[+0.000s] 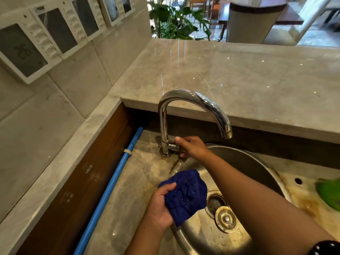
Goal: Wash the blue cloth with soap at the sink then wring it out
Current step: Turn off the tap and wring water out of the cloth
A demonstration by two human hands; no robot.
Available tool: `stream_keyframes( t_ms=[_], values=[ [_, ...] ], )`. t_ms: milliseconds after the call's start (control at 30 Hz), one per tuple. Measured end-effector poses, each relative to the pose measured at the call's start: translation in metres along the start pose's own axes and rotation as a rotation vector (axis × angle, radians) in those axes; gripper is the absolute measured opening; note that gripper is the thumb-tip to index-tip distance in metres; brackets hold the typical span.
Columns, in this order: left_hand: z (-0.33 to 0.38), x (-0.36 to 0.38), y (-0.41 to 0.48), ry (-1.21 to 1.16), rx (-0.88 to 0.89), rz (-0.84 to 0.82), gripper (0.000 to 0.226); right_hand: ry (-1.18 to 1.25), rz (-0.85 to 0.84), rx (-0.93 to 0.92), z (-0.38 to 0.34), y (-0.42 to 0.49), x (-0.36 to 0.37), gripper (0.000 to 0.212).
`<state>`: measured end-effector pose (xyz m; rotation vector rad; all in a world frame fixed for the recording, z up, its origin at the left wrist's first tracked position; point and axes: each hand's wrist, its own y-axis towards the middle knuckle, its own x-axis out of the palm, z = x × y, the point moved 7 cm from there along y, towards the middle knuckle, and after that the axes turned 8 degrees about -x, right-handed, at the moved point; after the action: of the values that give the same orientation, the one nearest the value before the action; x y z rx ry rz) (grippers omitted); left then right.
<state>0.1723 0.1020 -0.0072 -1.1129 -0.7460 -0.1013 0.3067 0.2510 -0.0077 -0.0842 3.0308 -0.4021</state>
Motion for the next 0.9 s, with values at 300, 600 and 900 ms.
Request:
stream_keyframes(
  t_ms=[300,600,900],
  values=[
    [0.014,0.017,-0.011,0.125,0.011,-0.132,0.033,0.491,0.039,0.365,0.028,-0.074,-0.005,0.081],
    [-0.002,0.065,-0.009,0.411,-0.093,-0.299,0.037,0.708,0.099,0.284,0.015,-0.184,-0.03,0.055],
    [0.005,0.116,-0.035,1.018,-0.159,-0.267,0.034,0.34,0.335,0.063,-0.018,-0.226,-0.077,0.023]
  ],
)
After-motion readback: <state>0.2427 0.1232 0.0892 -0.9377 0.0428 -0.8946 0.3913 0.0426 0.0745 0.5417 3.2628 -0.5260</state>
